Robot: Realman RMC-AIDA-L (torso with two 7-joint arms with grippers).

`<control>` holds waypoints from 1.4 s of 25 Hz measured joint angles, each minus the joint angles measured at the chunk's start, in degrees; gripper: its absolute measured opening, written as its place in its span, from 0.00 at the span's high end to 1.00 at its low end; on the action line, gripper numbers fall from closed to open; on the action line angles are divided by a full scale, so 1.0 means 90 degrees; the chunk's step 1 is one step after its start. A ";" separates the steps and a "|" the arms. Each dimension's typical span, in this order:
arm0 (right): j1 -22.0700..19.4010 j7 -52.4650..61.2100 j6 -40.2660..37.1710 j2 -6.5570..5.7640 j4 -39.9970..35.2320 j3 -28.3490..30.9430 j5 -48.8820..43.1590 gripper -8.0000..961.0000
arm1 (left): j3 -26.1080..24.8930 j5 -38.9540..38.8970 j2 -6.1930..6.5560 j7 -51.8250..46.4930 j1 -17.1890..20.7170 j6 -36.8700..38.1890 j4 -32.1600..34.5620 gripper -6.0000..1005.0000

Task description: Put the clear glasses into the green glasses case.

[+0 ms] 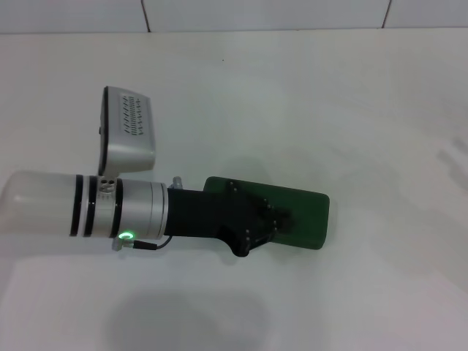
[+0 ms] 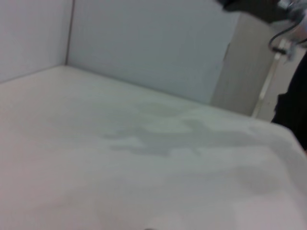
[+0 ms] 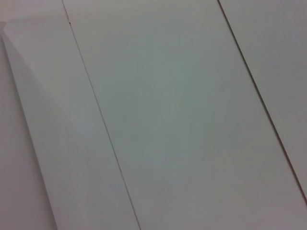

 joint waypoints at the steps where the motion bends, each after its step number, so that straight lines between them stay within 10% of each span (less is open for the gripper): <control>1: 0.0001 0.0000 0.0001 -0.0002 0.0000 0.0000 -0.0002 0.56 | -0.0019 -0.0024 0.0004 0.0002 0.0027 0.0134 0.0051 0.87; 13: 0.0013 -0.0555 0.0257 0.0017 -0.0056 -0.1508 -0.0025 0.56 | -0.0271 -0.0745 0.0259 -0.1147 0.0880 0.1105 0.1581 0.83; 25: 0.0466 -0.0722 0.0320 0.0283 0.0027 -0.3241 0.0050 0.53 | -0.1856 -0.0759 0.0508 -0.0033 0.1262 0.3466 0.1127 0.48; 35: 0.1226 -0.0797 -0.0063 0.0320 0.0398 -0.4618 0.0269 0.42 | -0.1931 -0.0608 0.0693 -0.0023 0.1534 0.3629 0.1123 0.29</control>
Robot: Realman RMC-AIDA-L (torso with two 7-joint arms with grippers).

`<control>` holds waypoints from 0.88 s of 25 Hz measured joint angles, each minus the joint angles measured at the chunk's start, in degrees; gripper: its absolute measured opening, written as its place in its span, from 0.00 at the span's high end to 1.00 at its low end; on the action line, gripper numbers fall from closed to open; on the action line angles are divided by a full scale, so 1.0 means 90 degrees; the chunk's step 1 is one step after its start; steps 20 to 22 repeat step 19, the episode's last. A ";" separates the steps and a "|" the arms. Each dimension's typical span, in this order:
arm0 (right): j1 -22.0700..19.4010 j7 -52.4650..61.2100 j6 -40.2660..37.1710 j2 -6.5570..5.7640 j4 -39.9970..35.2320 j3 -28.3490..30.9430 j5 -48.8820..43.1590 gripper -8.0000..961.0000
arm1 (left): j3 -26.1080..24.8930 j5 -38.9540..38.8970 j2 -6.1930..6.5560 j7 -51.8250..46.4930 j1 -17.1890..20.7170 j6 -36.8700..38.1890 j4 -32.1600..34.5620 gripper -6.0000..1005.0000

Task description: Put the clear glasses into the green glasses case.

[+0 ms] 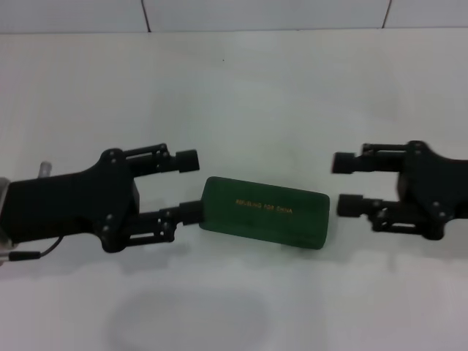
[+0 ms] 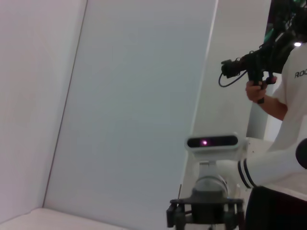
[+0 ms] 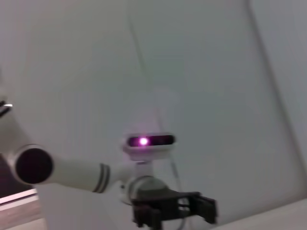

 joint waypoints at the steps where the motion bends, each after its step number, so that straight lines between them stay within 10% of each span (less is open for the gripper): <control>1: 0.0030 -0.0001 -0.0006 0.0002 0.0025 -0.0041 0.0011 0.41 | 0.0000 0.0039 0.0004 0.0003 0.0018 0.0002 0.0000 0.29; 22: 0.0139 -0.0020 0.0018 0.0015 0.0298 -0.0278 0.0163 0.39 | -0.0034 0.0286 0.0103 -0.0003 0.0032 0.0007 0.0070 0.29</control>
